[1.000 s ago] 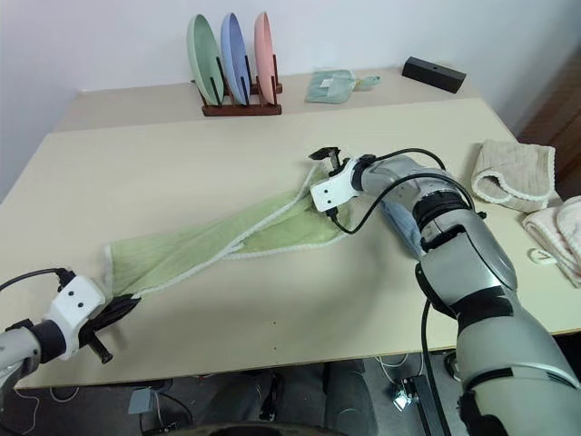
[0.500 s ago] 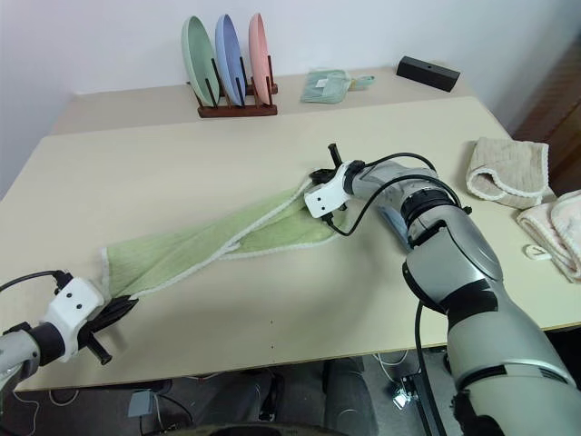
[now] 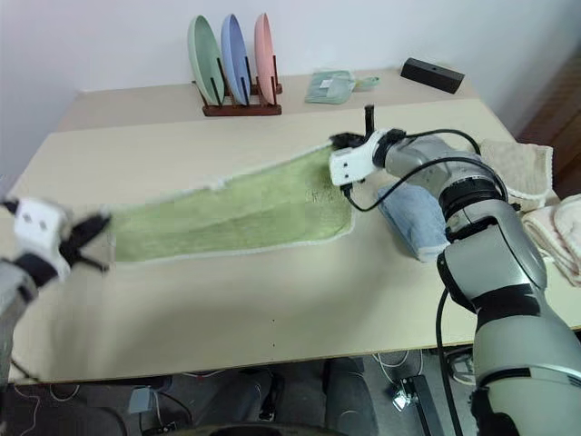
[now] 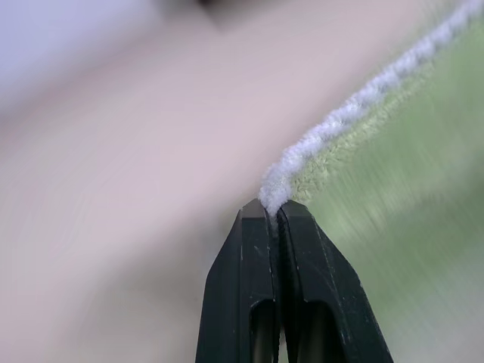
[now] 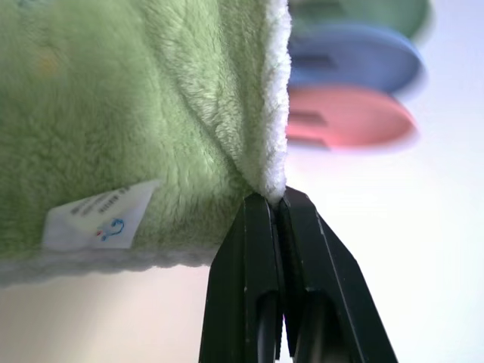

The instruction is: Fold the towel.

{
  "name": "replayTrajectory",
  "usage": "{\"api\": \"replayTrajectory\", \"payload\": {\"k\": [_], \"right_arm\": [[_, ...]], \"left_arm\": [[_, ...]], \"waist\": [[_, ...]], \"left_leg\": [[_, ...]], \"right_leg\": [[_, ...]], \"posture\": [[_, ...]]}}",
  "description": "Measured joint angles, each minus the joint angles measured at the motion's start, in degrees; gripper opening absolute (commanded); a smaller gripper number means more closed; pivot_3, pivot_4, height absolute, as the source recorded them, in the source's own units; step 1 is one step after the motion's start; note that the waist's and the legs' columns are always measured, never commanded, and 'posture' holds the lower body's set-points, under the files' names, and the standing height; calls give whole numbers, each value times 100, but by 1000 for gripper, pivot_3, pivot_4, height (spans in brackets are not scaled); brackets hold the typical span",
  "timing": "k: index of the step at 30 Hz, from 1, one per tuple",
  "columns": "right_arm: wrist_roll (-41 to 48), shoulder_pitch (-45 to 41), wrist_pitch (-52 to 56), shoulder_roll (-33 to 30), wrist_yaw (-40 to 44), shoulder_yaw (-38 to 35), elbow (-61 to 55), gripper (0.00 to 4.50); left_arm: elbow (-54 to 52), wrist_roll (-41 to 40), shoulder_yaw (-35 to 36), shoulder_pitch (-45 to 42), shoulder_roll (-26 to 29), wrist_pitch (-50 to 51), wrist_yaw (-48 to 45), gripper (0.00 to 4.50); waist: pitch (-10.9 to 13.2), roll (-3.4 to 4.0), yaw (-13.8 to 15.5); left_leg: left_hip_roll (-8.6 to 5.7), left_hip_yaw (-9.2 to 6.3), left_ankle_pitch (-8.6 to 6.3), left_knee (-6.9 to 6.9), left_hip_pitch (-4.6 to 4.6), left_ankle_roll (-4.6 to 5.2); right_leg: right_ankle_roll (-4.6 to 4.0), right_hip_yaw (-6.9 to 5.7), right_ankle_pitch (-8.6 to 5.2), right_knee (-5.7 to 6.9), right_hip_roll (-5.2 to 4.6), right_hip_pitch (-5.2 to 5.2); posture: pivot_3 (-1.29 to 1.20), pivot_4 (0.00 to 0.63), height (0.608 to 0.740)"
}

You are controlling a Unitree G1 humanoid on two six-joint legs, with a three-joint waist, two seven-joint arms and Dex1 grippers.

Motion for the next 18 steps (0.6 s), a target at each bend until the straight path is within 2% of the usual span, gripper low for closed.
{"api": "replayTrajectory", "payload": {"k": [4, 7, 9, 12, 15, 18], "right_arm": [[-12, -755, 533, 34, -362, -106, 122, 53], [52, -1164, 624, 20, -545, -263, 139, 53], [175, -1221, 538, -4, -504, -374, 54, 53], [572, -1003, 232, -112, 22, -586, -110, 53], [1272, -237, -135, -356, 1078, -864, -686, 53], [2100, 974, -89, -508, 2366, -982, -1655, 53]], "left_arm": [[1377, 380, -435, -2025, 184, -416, 385, 0], [2314, 605, -592, -3172, 342, -890, 620, 0], [2581, 649, -593, -3511, 555, -1158, 594, 0], [2372, 540, -534, -3084, 745, -1220, 214, 0], [1695, 225, -366, -1735, 755, -947, -305, 0], [928, -120, -61, -343, 691, -496, -701, 0]], "waist": [[2, -3, -74], [2, -6, -150], [1, -6, -215], [0, -4, -294], [1, -4, -344], [5, -7, -328]], "left_leg": [[7, 8, 2, -8, -27, -5], [11, 6, 0, -17, -37, -8], [10, 6, -2, -19, -32, -6], [8, 7, -4, -22, -27, -1], [12, 7, -7, -17, -29, 2], [20, 8, -12, -7, -38, -1]], "right_leg": [[-5, 3, 6, -2, 5, -37], [-4, 3, 6, -17, 14, -47], [-2, 4, 7, -16, 12, -46], [2, 8, 10, -15, 12, -48], [3, 13, 10, -15, 20, -51], [2, 19, 12, -14, 29, -59]], "posture": [[0, 150, 740], [0, 150, 740], [0, 150, 740], [0, 150, 740], [0, 150, 740], [0, 150, 740]]}}
